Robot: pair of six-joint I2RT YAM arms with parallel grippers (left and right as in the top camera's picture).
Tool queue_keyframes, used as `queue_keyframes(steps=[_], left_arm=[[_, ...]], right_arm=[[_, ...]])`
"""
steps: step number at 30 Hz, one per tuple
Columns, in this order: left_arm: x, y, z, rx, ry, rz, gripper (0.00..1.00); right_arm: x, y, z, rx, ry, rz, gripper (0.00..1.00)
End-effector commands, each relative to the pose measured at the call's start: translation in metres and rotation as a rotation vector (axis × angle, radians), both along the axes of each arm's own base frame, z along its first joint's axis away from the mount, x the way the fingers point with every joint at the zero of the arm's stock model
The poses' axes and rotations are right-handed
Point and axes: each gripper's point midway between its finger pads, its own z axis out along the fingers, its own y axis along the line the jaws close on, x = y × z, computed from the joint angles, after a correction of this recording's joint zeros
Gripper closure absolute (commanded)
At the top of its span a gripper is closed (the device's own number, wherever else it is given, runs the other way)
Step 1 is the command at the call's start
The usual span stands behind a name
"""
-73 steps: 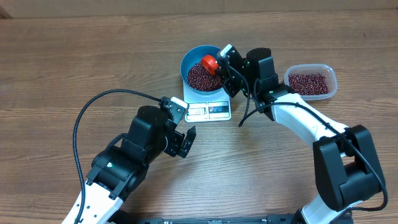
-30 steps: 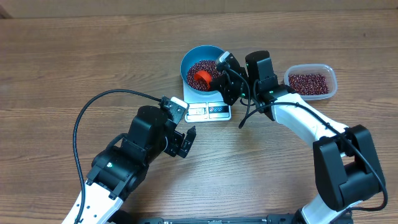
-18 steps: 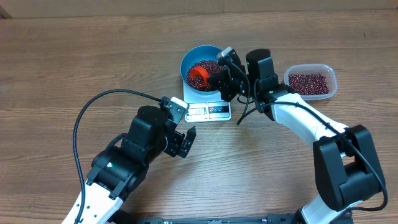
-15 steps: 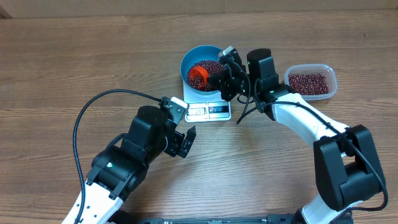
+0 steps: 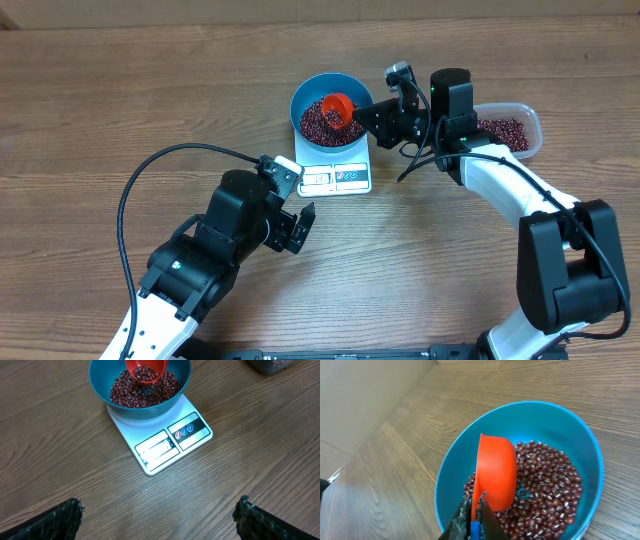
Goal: Scoop item into bowl and weigh 150g on scale
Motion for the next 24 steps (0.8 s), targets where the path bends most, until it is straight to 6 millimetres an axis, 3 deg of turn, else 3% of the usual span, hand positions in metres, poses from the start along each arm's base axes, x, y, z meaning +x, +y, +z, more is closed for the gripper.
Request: queue_keyframes(steps=[1, 9, 16, 24], left_arm=[[-0.001, -0.004, 0.000, -0.018, 0.008, -0.003, 0.00], [-0.001, -0.004, 0.000, -0.018, 0.008, -0.003, 0.00], [-0.001, -0.004, 0.000, -0.018, 0.008, -0.003, 0.01], [-0.001, -0.004, 0.000, -0.018, 0.008, -0.003, 0.00]], right_arm=[[0.003, 0.006, 0.013, 0.027, -0.021, 0.022, 0.96], [0.002, 0.006, 0.019, 0.023, -0.047, 0.030, 0.96], [-0.005, 0.008, 0.033, -0.030, -0.171, 0.091, 0.96], [0.012, -0.007, 0.023, -0.218, -0.336, 0.064, 0.96]])
